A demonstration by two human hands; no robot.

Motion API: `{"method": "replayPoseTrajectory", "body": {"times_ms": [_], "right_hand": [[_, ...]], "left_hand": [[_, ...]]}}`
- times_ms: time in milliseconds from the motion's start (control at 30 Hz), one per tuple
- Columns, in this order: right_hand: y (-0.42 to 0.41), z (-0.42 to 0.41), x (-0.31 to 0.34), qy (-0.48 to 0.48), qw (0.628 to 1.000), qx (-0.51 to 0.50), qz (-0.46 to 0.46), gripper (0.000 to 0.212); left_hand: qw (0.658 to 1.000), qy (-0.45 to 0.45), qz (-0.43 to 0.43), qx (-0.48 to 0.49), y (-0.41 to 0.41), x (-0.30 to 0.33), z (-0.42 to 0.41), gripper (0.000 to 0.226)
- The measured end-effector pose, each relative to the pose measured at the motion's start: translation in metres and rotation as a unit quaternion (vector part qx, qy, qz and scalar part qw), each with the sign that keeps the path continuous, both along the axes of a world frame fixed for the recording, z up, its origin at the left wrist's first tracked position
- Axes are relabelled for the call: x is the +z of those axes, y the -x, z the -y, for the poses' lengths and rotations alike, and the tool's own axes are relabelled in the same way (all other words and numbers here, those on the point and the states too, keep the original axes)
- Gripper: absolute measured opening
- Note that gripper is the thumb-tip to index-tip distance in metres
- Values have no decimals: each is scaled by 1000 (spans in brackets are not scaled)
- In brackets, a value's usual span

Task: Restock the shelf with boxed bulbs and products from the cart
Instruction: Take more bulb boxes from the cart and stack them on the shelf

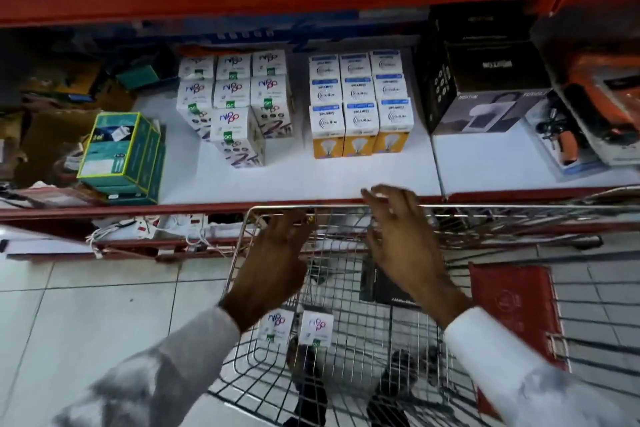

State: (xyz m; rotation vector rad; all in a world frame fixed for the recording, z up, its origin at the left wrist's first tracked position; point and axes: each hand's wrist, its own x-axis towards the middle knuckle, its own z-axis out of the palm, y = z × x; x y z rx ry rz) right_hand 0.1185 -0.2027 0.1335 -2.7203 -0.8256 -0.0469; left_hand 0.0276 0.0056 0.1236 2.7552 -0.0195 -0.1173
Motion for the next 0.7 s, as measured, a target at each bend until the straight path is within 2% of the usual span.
{"method": "replayPoseTrajectory", "body": {"times_ms": [67, 167, 267, 400, 467, 600, 700], "right_hand": [[41, -4, -30, 20, 999, 19, -47, 65], [91, -14, -84, 59, 986, 67, -139, 72], [122, -24, -124, 120, 962, 110, -219, 86], [145, -43, -155, 193, 932, 104, -289, 98], [151, -50, -163, 206, 932, 79, -287, 91], [150, -55, -159, 158, 942, 57, -289, 66], [140, -49, -138, 117, 944, 34, -306, 64]], "left_hand": [[992, -39, -113, -26, 43, -29, 1, 81], [960, -91, -259, -53, 82, -69, -3, 91], [928, -164, -320, -97, 94, -96, -6, 95], [907, -224, -335, -118, 93, -113, -8, 98], [912, -223, -323, -117, 91, -116, -5, 88], [928, -214, -280, -118, 90, -115, -4, 64], [945, -177, -256, -98, 90, -100, -8, 62]]}}
